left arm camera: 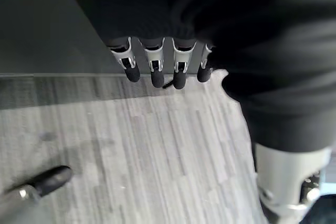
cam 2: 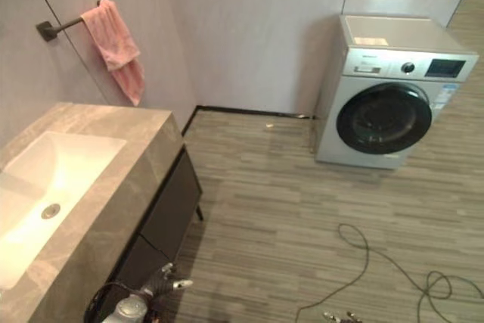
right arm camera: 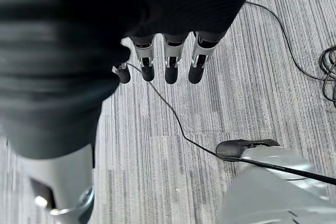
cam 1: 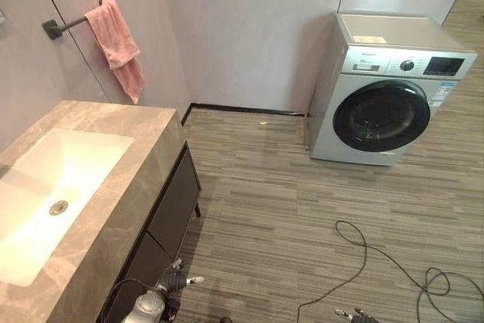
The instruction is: Put brush and paste in cup on sink, flatten towel.
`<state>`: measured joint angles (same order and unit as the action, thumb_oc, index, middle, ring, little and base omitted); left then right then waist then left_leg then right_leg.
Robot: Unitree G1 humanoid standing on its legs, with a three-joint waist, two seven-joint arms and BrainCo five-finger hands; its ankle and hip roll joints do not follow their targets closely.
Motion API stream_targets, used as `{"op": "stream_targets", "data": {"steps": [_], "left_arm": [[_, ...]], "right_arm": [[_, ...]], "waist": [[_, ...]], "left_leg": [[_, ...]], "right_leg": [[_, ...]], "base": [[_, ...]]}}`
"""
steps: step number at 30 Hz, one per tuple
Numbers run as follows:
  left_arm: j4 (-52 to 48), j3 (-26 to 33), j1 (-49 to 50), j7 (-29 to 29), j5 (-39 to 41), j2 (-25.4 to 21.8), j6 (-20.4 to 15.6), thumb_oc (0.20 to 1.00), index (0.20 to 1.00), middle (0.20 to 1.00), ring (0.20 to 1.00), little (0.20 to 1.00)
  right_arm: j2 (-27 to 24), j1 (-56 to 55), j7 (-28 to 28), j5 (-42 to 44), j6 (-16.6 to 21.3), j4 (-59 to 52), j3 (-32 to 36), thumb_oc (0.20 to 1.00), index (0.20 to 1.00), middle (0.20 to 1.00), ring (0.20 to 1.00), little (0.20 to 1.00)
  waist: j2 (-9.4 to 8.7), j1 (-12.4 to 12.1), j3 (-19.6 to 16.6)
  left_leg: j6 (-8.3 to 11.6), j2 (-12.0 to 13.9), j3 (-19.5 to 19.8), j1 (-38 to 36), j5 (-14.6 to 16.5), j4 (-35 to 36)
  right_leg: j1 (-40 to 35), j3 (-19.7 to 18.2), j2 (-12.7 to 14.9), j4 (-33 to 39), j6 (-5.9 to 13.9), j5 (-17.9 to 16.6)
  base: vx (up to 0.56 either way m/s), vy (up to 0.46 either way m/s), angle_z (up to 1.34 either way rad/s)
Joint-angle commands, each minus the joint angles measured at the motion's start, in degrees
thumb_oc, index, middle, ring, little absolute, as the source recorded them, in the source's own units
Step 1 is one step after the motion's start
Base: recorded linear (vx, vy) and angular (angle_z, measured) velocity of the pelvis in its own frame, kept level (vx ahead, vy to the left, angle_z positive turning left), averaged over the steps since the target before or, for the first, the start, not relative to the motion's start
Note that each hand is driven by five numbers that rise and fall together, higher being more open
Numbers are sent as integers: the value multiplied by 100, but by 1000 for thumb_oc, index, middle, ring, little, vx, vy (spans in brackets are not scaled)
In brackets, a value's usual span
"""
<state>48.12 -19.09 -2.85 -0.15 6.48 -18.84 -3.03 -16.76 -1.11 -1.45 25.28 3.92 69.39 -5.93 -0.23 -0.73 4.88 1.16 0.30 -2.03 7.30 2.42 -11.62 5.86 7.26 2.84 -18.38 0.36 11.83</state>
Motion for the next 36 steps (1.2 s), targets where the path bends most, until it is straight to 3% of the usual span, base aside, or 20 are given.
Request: {"op": "stream_targets", "data": {"steps": [1,5,6,15,17,18,21,22,23,25,26,27,29,33,36], "left_arm": [[-179,57,-181,163,137,17,-106,1000,1000,1000,1000,1000],[-236,99,-222,216,223,30,-127,1000,1000,1000,1000,1000],[-254,118,-269,265,273,54,-158,1000,1000,1000,1000,1000],[-490,115,-112,314,300,1,-180,1000,1000,1000,1000,1000],[-640,232,70,349,325,-59,-187,1000,1000,1000,1000,1000],[-682,253,96,354,356,-59,-194,1000,1000,1000,1000,1000],[-773,324,164,341,412,-103,-204,1000,1000,1000,1000,1000],[-772,324,185,321,372,-125,-219,1000,1000,1000,1000,1000],[-746,337,160,333,328,-131,-219,1000,1000,1000,1000,1000],[-653,385,152,363,299,-112,-252,1000,1000,1000,1000,1000],[-650,385,154,363,298,-108,-255,1000,1000,1000,1000,1000],[-560,413,128,383,296,-81,-273,1000,1000,1000,1000,1000],[-500,459,50,412,328,-48,-291,1000,1000,1000,1000,1000],[-423,508,19,444,348,-4,-312,1000,1000,1000,1000,1000],[-174,543,56,458,399,40,-322,1000,1000,1000,1000,1000]], "right_arm": [[-45,10,-22,628,205,-302,132,1000,1000,1000,1000,1000],[16,109,30,853,253,-362,179,1000,1000,1000,1000,1000],[50,221,91,821,269,-387,121,1000,1000,1000,1000,1000],[104,336,358,399,306,-874,-127,1000,1000,1000,1000,1000],[57,219,402,121,297,-1520,-284,1000,1000,1000,1000,1000],[50,212,393,103,288,-1607,-296,1000,1000,1000,1000,1000],[26,148,356,87,281,-1795,-325,1000,1000,1000,1000,1000],[-6,44,339,39,299,-2004,-312,1000,1000,1000,1000,1000],[-6,14,329,26,318,-2020,-287,1000,1000,1000,1000,1000],[-36,-20,316,-13,356,-1998,-278,1000,1000,1000,1000,1000],[-39,-23,316,-13,356,-1998,-279,1000,1000,1000,1000,1000],[-56,-73,321,-111,365,-1917,-307,1000,1000,1000,1000,1000],[-31,-102,334,-195,336,-1867,-326,1000,1000,1000,1000,1000],[-24,-99,318,-342,297,-1930,-379,1000,1000,1000,1000,1000],[-77,-157,252,-485,259,-1897,-474,1000,1000,1000,1000,1000]], "waist": [[-122,22,155],[-99,9,214],[-89,-21,263],[-39,-74,225],[-29,-24,274],[-13,-14,328],[65,22,364],[93,151,352],[100,187,368],[59,253,358],[77,261,358],[41,355,359],[37,434,386],[45,509,352],[23,531,83]], "left_leg": [[-119,-121,78,176,584,-1207],[-213,-126,53,270,767,-1454],[-280,-190,60,352,935,-1596],[-392,-348,-34,38,893,-1169],[-518,-522,-120,-249,854,-777],[-561,-550,-173,-325,821,-674],[-603,-538,-259,-496,748,-431],[-606,-597,-194,-644,708,-245],[-599,-644,-197,-676,692,-183],[-585,-734,-295,-843,834,25],[-584,-719,-283,-854,845,27],[-529,-804,-214,-996,930,40],[-449,-823,-143,-1147,1013,21],[-366,-771,-12,-1371,1022,73],[-162,-482,256,-1635,860,116]], "right_leg": [[-198,114,107,-57,379,-199],[-21,62,132,-399,364,-50],[75,56,200,-543,359,37],[-27,-148,278,-333,502,-116],[332,-457,481,-919,797,-777],[485,-539,525,-1132,819,-988],[731,-600,491,-1434,757,-1004],[967,-705,157,-1306,730,-904],[1088,-640,99,-1148,714,-901],[1316,-380,295,-326,745,-1124],[1293,-363,284,-306,745,-1126],[1501,-423,331,329,840,-1421],[1616,-510,431,809,959,-1694],[1667,-580,395,804,995,-1861],[1552,-485,111,463,791,-1667]], "base": [[0,0,0],[0,18,-2],[19,73,-7],[76,107,-5],[79,249,-14],[29,154,-14],[70,125,-39],[173,121,-45],[189,91,-38],[142,27,-4],[261,-13,-1],[291,-22,11],[352,-44,28],[227,-55,15],[458,-242,32]]}}
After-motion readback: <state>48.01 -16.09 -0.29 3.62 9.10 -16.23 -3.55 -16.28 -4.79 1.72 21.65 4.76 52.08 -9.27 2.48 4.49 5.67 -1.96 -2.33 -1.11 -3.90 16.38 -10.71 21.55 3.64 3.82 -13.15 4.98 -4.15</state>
